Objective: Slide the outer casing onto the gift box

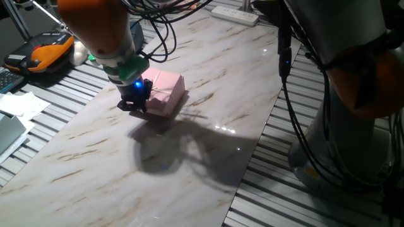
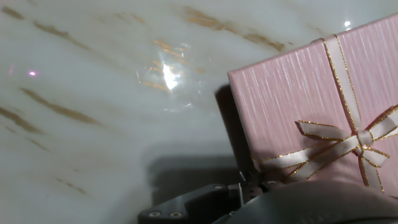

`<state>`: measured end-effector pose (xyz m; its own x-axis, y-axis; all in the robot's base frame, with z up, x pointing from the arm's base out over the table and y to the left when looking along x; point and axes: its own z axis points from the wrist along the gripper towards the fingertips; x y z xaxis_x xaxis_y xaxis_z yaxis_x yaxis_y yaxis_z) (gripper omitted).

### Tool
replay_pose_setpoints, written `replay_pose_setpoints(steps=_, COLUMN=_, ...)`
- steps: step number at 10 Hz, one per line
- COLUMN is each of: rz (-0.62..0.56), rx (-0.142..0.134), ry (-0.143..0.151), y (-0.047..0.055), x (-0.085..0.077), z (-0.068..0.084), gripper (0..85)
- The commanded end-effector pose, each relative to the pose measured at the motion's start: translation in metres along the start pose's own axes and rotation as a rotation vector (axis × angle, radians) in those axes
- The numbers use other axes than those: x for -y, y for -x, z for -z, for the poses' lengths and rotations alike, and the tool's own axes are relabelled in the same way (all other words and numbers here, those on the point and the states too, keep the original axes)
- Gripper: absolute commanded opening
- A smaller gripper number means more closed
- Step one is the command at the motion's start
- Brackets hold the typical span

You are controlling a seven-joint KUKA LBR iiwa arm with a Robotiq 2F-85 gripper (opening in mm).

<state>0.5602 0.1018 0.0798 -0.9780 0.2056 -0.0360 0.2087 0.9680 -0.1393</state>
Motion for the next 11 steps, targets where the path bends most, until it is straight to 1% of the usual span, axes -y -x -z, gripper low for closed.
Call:
replay_pose_setpoints(steps=1, rz=0.004, rx=-0.002, ry=-0.001, y=0.001, x=0.001, z=0.001, gripper=0.0)
replay_pose_setpoints(steps=2, rz=0.015, rx=-0.012, ry=0.001, y=0.003, x=0.004, z=0.005, gripper=0.0)
replay_pose_setpoints(steps=3, rz=0.022, rx=-0.022, ry=0.01, y=0.005, x=0.008, z=0.009, gripper=0.0)
replay_pose_setpoints(steps=4, rz=0.028, rx=-0.022, ry=0.012, y=0.007, x=0.011, z=0.01, gripper=0.0)
replay_pose_setpoints(steps=6, rz=0.036, rx=-0.02, ry=0.017, y=0.009, x=0.014, z=0.008, gripper=0.0)
replay_pose_setpoints(steps=7, rz=0.03, rx=-0.025, ry=0.018, y=0.008, x=0.012, z=0.01, gripper=0.0)
replay_pose_setpoints(steps=9, rz=0.01, rx=-0.034, ry=0.011, y=0.004, x=0.005, z=0.017, gripper=0.0)
replay_pose_setpoints(steps=10, rz=0.005, rx=-0.031, ry=0.013, y=0.002, x=0.004, z=0.016, gripper=0.0)
replay_pose_setpoints(steps=11, rz=-0.004, rx=-0.02, ry=0.008, y=0.002, x=0.003, z=0.013, gripper=0.0)
